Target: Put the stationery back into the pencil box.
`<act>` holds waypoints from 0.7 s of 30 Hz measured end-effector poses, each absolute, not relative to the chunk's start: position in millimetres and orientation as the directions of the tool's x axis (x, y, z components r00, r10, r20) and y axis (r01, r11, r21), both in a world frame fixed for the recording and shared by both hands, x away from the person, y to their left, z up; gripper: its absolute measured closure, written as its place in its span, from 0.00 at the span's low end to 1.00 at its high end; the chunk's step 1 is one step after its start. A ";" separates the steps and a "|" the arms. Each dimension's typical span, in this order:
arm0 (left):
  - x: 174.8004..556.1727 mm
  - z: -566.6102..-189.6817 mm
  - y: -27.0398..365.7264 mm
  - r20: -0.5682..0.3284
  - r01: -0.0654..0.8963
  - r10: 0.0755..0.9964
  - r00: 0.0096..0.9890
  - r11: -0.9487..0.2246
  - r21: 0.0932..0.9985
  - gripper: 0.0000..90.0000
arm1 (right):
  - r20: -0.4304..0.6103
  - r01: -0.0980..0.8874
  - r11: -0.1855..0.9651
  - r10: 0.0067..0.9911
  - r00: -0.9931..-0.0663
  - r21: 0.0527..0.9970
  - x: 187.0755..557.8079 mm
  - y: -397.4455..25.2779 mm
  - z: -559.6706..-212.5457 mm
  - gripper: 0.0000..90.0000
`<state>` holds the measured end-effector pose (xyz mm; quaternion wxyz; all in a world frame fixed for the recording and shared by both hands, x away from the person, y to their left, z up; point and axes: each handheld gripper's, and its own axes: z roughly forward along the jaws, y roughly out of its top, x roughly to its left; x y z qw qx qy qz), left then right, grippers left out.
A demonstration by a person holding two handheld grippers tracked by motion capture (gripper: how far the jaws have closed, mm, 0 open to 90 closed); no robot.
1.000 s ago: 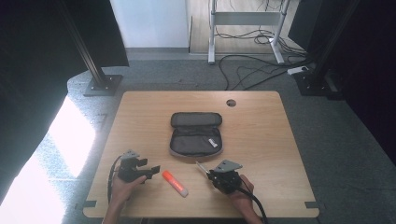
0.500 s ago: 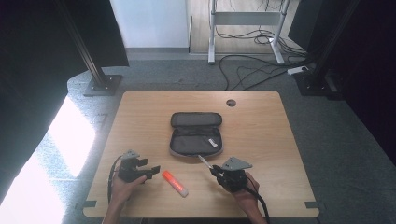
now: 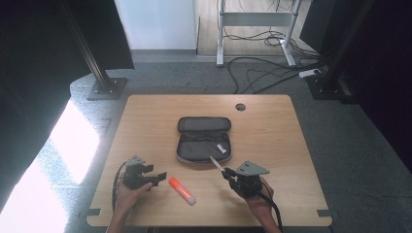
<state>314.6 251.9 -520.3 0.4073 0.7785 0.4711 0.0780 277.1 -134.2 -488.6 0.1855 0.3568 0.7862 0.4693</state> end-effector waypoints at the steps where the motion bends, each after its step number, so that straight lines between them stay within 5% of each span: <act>1: 314.7 -520.5 251.8 -0.261 0.670 0.798 0.544 -0.225 0.707 0.28 | 0.042 0.385 0.303 0.736 -0.675 0.872 277.6 -135.3 -487.5 0.87; 21: 315.0 -518.3 251.0 -0.267 0.663 0.787 0.556 -0.226 0.714 0.28 | 0.036 0.383 0.293 0.753 -0.657 0.876 291.3 -133.9 -481.3 0.87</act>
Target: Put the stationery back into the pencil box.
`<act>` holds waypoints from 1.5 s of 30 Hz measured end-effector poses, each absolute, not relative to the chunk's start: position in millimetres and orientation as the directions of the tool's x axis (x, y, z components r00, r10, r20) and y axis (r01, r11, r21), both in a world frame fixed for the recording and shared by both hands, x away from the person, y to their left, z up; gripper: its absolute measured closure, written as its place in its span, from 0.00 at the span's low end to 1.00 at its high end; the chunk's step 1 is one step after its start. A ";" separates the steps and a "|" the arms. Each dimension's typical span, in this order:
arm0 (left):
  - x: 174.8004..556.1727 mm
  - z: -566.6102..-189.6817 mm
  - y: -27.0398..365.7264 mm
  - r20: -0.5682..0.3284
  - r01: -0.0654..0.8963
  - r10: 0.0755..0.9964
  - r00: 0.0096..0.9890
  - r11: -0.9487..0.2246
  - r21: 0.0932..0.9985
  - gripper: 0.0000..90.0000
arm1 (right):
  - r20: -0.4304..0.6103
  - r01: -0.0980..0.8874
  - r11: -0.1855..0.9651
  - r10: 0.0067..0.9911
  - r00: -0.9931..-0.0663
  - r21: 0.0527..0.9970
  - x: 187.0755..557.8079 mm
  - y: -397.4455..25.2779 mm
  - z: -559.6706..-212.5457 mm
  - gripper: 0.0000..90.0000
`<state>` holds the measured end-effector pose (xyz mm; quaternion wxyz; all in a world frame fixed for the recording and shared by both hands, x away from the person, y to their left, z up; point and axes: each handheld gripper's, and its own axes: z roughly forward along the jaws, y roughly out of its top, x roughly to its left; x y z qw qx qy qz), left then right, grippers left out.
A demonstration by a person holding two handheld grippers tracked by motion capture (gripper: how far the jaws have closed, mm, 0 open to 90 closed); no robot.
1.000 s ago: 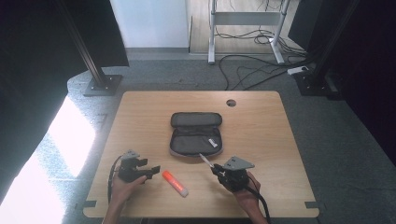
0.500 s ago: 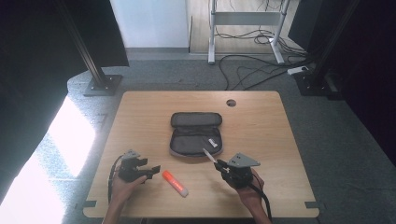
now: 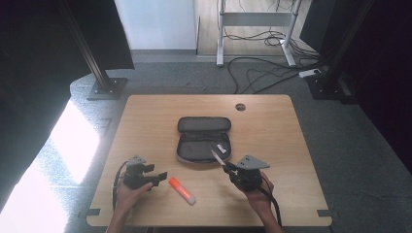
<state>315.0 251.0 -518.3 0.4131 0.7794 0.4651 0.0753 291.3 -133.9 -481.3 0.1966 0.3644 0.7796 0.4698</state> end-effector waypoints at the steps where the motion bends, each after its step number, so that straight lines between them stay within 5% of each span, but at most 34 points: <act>1: 315.0 -518.2 251.2 -0.267 0.662 0.787 0.556 -0.225 0.715 0.28 | 0.030 0.381 0.298 0.752 -0.659 0.875 292.8 -132.5 -480.8 0.87; 45: 313.4 -517.5 249.6 -0.275 0.660 0.776 0.567 -0.229 0.715 0.28 | 0.053 0.429 0.284 0.780 -0.623 0.858 361.6 -117.2 -466.2 0.87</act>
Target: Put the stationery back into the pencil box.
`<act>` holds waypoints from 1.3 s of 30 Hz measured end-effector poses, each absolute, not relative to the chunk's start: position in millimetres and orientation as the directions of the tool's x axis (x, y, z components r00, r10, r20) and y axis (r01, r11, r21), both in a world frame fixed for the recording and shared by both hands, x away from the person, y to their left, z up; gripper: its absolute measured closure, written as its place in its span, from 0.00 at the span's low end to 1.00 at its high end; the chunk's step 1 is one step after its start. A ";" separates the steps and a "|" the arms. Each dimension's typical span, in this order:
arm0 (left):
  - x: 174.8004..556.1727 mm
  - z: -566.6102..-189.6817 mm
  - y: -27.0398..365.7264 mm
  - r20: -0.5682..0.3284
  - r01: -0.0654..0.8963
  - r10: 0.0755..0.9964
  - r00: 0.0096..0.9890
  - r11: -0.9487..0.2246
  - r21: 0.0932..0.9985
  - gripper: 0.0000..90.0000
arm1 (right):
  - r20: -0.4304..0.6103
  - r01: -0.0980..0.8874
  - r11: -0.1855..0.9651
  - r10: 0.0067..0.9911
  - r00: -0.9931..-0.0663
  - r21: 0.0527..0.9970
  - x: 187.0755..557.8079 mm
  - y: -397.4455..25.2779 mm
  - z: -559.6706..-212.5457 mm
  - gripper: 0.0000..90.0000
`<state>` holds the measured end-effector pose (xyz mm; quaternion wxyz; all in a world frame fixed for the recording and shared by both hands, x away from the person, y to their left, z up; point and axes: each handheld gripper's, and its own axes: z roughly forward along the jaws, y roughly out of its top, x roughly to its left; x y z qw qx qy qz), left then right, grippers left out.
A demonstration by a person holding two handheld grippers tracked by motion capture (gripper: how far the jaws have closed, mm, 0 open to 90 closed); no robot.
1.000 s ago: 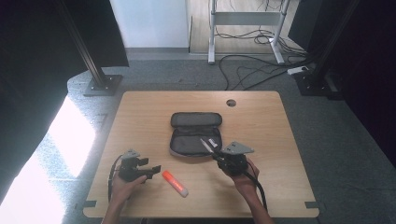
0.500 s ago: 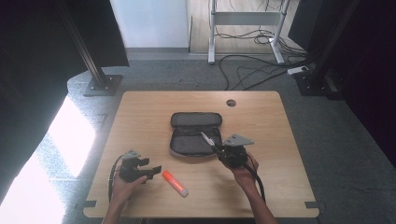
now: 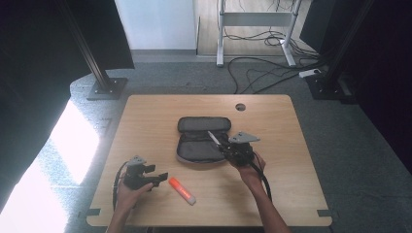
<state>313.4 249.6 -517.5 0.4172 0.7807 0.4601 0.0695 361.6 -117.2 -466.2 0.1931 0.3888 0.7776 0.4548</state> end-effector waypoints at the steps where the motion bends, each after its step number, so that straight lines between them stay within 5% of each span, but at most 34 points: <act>1: 313.4 -517.5 250.1 -0.276 0.661 0.777 0.566 -0.227 0.715 0.28 | 0.053 0.429 0.284 0.780 -0.624 0.858 362.9 -116.6 -466.4 0.87; 39: 313.2 -518.6 253.4 -0.282 0.665 0.777 0.563 -0.223 0.713 0.28 | 0.052 0.477 0.323 0.782 -0.620 0.817 413.5 -81.1 -486.8 0.87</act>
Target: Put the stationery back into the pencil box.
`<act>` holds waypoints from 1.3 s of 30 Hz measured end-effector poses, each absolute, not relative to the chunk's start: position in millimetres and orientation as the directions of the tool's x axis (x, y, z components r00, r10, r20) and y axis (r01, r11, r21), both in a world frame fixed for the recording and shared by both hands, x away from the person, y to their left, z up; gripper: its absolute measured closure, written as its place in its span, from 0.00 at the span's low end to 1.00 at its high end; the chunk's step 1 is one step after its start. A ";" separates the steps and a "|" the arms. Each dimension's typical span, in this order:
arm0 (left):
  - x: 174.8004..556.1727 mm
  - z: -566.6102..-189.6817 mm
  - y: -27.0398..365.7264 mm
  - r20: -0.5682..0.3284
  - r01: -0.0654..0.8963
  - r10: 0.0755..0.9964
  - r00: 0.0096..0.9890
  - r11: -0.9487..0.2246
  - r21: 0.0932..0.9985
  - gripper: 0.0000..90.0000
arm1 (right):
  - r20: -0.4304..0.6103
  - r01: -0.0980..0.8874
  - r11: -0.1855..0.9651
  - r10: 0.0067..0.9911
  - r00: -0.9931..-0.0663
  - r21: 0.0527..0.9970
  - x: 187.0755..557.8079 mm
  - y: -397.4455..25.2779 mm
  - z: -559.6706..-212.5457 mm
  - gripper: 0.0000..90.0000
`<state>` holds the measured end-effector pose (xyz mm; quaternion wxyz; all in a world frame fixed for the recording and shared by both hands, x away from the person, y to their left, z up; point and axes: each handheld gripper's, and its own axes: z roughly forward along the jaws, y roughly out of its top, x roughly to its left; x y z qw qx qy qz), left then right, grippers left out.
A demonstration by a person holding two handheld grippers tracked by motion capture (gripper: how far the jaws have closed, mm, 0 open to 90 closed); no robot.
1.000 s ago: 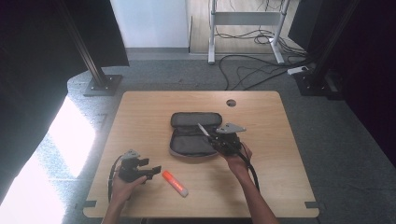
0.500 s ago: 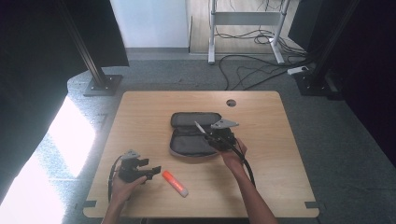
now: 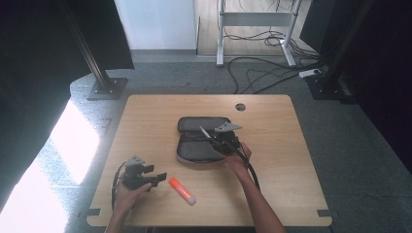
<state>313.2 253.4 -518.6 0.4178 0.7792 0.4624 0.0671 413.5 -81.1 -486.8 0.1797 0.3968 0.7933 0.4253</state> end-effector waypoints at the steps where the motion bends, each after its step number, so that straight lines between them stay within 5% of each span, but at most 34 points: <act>1: 313.2 -518.6 253.4 -0.283 0.665 0.776 0.564 -0.223 0.713 0.28 | 0.051 0.478 0.327 0.782 -0.621 0.815 414.8 -80.3 -488.1 0.87; 39: 313.3 -519.1 256.3 -0.284 0.668 0.778 0.561 -0.222 0.711 0.28 | -0.004 0.503 0.430 0.763 -0.647 0.749 427.5 -59.0 -519.7 0.87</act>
